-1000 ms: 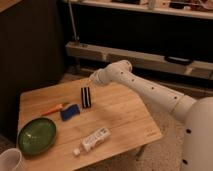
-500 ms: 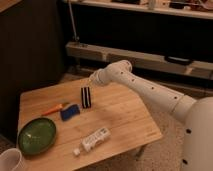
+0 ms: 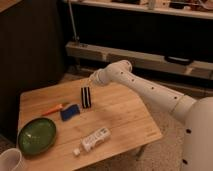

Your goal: Place the eraser on the white sponge

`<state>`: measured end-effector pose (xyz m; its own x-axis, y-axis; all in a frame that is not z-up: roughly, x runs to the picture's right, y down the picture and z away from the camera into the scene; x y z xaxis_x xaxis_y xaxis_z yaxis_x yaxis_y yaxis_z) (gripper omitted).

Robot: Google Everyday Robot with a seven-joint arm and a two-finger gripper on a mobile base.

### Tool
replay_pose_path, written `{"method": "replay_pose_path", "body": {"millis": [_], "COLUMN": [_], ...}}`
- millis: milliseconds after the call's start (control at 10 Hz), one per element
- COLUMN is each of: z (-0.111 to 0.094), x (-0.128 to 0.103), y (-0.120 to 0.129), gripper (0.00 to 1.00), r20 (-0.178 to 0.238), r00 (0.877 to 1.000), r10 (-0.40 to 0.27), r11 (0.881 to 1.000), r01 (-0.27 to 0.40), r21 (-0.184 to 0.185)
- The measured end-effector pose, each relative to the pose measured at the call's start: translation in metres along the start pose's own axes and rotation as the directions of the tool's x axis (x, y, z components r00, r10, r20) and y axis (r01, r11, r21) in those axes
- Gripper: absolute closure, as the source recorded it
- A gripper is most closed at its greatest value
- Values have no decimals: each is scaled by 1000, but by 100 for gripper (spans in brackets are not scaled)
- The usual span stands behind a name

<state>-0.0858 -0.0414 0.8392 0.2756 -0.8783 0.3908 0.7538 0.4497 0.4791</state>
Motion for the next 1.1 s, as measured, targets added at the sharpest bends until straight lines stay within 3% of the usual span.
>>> {"method": "replay_pose_path", "body": {"millis": [500,600,800,900,1100], "z": [-1,-5,-14,-18,-14], "x": [2,12,32,39,38], "y": [0,-4,-24,-30,-36], "gripper": [97,97,97,92,83], "r20": [-6,-16,-5,24,74], "r00": [1000,998,991,987,981], "r10": [-17,-56,-132,-157,-177], "r11": [1000,996,978,968,960], "r01": [17,55,129,159,189], "r21": [-16,-69,-166,-193,-206]}}
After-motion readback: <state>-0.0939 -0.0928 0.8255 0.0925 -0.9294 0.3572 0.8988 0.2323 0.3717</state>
